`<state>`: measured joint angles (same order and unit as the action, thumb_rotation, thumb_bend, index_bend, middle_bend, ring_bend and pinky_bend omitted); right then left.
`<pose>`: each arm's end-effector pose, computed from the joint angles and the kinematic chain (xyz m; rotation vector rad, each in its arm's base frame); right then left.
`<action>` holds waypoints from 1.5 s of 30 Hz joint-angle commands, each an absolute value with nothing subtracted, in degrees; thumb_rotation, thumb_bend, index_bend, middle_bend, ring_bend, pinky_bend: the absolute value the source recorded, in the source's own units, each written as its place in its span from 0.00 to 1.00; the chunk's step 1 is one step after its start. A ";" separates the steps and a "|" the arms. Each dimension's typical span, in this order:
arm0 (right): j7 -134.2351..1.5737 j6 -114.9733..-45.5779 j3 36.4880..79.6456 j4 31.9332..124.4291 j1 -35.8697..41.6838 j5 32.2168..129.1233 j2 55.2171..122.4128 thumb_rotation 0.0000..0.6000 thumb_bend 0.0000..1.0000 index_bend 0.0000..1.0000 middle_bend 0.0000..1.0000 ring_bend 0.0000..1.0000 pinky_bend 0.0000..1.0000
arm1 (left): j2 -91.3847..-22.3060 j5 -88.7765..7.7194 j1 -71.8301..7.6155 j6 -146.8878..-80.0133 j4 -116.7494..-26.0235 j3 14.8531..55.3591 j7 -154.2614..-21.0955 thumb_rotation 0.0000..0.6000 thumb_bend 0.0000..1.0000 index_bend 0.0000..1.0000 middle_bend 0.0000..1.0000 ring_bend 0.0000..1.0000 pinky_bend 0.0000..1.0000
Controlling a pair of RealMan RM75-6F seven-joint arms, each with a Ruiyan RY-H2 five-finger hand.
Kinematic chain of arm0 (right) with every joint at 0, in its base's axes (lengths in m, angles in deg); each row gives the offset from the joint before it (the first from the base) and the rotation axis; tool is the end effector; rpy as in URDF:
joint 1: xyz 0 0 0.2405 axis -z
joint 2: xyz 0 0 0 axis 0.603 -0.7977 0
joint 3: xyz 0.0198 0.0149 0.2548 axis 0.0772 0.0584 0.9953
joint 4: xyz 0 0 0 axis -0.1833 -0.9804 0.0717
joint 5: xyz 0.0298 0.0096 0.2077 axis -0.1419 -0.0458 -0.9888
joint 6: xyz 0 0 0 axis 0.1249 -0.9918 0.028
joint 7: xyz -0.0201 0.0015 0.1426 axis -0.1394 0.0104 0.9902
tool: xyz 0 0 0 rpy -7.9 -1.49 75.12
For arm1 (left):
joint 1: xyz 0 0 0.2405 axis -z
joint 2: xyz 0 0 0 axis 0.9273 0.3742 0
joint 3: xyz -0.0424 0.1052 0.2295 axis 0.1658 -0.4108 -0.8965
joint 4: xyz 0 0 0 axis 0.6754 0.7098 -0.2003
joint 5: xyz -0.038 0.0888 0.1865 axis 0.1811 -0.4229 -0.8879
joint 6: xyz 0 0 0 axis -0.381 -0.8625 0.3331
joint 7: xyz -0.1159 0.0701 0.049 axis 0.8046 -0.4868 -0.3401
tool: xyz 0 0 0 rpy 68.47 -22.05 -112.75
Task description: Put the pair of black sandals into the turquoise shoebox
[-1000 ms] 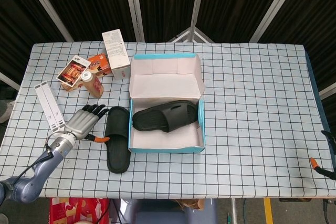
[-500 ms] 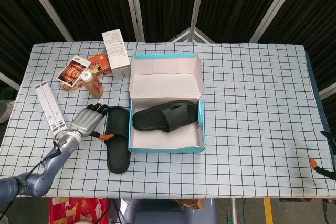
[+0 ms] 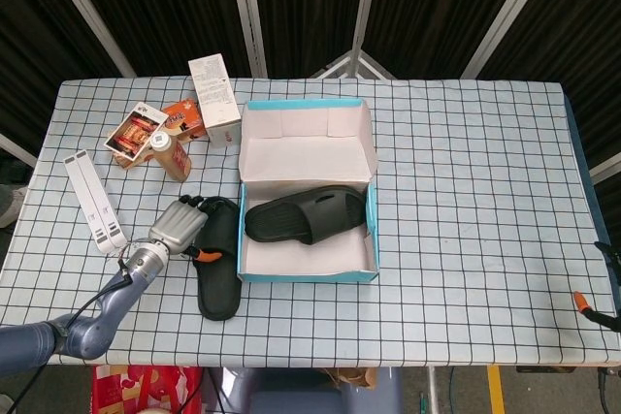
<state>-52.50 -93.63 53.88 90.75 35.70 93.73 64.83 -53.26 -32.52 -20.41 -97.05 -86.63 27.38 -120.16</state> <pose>-0.3710 -0.1699 0.2031 1.1421 -1.1097 0.8252 -0.1919 0.3409 0.0023 -2.0531 -0.7844 -0.4880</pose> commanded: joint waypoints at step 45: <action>-51.75 -93.03 53.55 91.06 35.44 94.41 64.76 1.00 0.32 0.18 0.20 0.28 0.19 | -36.95 -37.55 -18.28 -110.54 -107.35 29.35 -135.66 0.96 0.30 0.37 0.46 0.17 0.19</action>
<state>-51.78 -93.05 53.56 91.04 35.44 94.39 64.78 -41.36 -36.36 -19.23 -108.72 -102.63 29.02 -131.12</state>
